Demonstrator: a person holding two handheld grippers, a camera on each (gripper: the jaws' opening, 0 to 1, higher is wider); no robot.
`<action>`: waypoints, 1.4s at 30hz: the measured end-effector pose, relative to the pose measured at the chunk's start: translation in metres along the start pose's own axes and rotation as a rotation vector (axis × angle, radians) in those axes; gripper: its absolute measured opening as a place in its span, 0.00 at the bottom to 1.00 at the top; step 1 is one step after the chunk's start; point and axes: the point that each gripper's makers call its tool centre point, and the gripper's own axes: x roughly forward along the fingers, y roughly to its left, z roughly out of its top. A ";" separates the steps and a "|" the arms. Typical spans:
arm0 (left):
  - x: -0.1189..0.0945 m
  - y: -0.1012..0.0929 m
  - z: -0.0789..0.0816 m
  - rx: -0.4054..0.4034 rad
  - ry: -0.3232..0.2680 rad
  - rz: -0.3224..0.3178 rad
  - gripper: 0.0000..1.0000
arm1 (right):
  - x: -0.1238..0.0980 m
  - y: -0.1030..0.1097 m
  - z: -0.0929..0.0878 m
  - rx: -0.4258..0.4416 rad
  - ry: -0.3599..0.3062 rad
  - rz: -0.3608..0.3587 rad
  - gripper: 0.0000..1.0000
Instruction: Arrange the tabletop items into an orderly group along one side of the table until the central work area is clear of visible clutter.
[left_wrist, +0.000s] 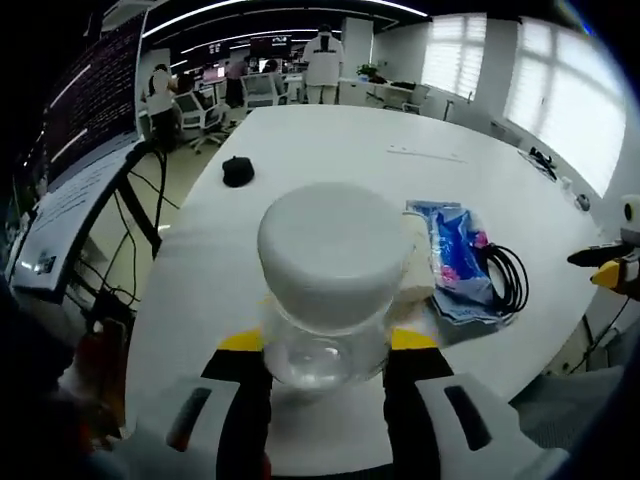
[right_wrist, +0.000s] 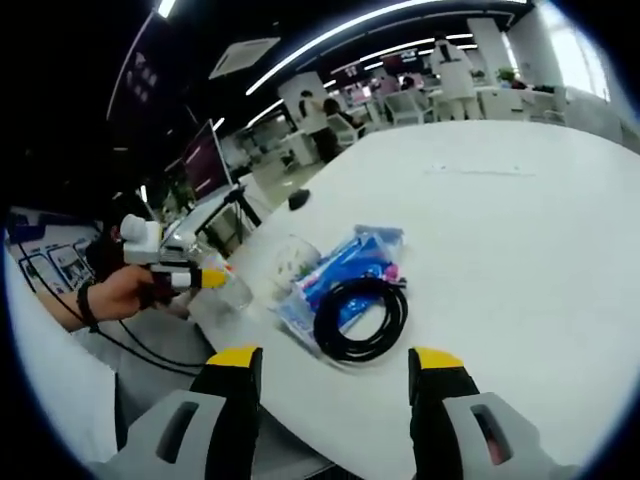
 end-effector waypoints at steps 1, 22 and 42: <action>0.000 0.000 0.000 -0.006 -0.006 -0.001 0.43 | -0.001 0.000 -0.001 0.002 -0.001 -0.001 0.60; 0.001 -0.002 -0.003 -0.002 -0.028 -0.037 0.41 | -0.003 0.008 -0.016 0.019 0.031 -0.017 0.59; 0.002 -0.002 -0.005 -0.021 -0.021 -0.053 0.41 | -0.007 0.012 -0.024 0.022 0.051 -0.027 0.59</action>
